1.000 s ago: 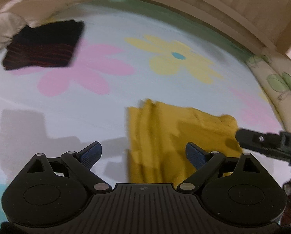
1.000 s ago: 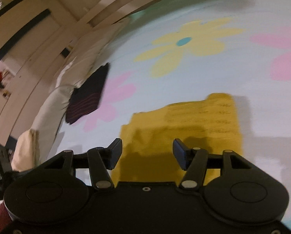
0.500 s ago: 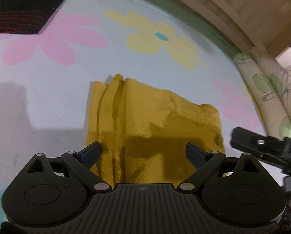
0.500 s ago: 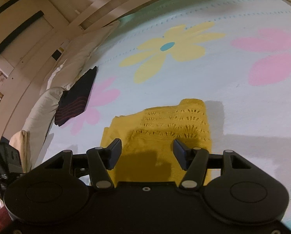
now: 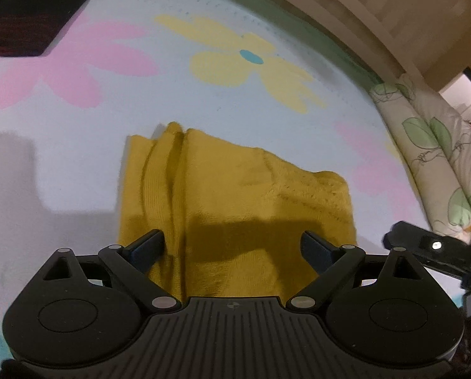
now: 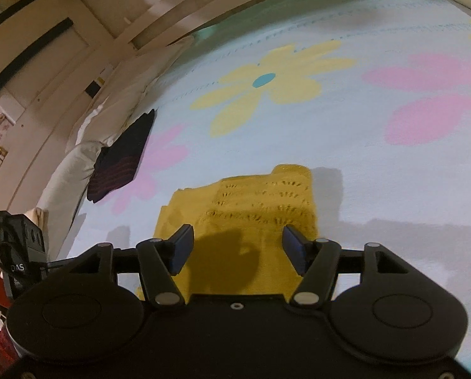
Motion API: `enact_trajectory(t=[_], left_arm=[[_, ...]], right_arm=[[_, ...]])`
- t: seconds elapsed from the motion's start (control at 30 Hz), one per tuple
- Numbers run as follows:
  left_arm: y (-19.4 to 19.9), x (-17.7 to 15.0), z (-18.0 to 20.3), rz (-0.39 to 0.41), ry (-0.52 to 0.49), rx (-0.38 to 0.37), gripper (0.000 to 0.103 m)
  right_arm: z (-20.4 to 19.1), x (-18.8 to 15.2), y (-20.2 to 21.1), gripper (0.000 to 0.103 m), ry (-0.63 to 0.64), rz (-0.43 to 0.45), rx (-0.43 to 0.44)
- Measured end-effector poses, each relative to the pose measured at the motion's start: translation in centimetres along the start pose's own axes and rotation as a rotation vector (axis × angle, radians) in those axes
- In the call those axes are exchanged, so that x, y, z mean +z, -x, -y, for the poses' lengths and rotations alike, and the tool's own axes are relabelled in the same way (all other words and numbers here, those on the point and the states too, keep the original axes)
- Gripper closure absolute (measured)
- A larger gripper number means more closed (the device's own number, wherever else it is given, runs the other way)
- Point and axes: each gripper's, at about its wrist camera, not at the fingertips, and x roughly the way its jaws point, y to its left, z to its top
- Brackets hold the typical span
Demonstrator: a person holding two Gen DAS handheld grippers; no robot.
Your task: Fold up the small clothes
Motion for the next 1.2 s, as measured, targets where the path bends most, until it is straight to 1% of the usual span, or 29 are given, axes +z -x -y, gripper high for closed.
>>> enact_trajectory(t=[0.1, 0.23, 0.33, 0.37, 0.43, 0.53, 0.6, 0.67, 0.8, 0.9, 0.97, 1.0, 1.03, 1.07, 1.1, 1.2], left_arm=[[0.3, 0.2, -0.2, -0.002, 0.004, -0.005, 0.009], [1.6, 0.9, 0.1, 0.045, -0.009, -0.015, 0.009], [1.9, 1.1, 0.2, 0.051, -0.008, -0.022, 0.009], [1.8, 1.1, 0.2, 0.049, -0.004, -0.020, 0.009], [1.4, 1.0, 0.1, 0.035, 0.003, -0.043, 0.009], [0.4, 0.7, -0.1, -0.008, 0.012, -0.074, 0.009], [-0.2, 0.4, -0.2, -0.035, 0.014, -0.074, 0.009], [-0.4, 0.2, -0.6, -0.030, 0.012, -0.061, 0.009], [-0.2, 0.5, -0.5, -0.014, 0.036, -0.058, 0.009], [-0.6, 0.3, 0.3, -0.019, -0.002, -0.065, 0.011], [-0.7, 0.3, 0.8, -0.013, -0.012, -0.027, 0.018], [-0.6, 0.3, 0.9, -0.007, -0.005, 0.000, 0.031], [-0.4, 0.4, 0.9, -0.001, 0.000, 0.025, 0.051], [-0.3, 0.4, 1.0, 0.006, -0.005, 0.057, 0.061], [-0.3, 0.4, 1.1, 0.004, -0.015, 0.075, 0.080], [0.0, 0.1, 1.0, 0.010, -0.015, 0.056, 0.088]], right_arm=[[0.3, 0.2, 0.3, 0.036, -0.004, 0.004, 0.006], [0.3, 0.2, 0.5, 0.036, 0.002, 0.004, 0.019], [0.4, 0.4, 0.4, 0.035, 0.007, 0.004, 0.024], [0.4, 0.4, 0.4, 0.035, 0.007, 0.002, 0.024], [0.5, 0.3, 0.3, 0.035, 0.008, -0.004, 0.024], [0.7, 0.2, 0.3, 0.035, 0.009, -0.010, 0.022], [0.8, 0.2, 0.4, 0.035, 0.008, -0.010, 0.019], [1.0, 0.2, 0.4, 0.035, 0.007, -0.011, 0.019], [1.0, 0.2, 0.4, 0.035, 0.011, -0.016, 0.021], [1.0, 0.1, 0.2, 0.035, 0.013, -0.022, 0.020], [1.0, 0.0, 0.1, 0.035, 0.011, -0.025, 0.020], [1.0, 0.0, 0.1, 0.035, 0.012, -0.026, 0.020], [1.0, 0.0, 0.1, 0.035, 0.013, -0.026, 0.020], [1.0, 0.0, 0.1, 0.035, 0.013, -0.026, 0.021], [1.0, 0.0, 0.2, 0.034, 0.013, -0.025, 0.021], [1.0, -0.1, 0.2, 0.034, 0.011, -0.024, 0.017]])
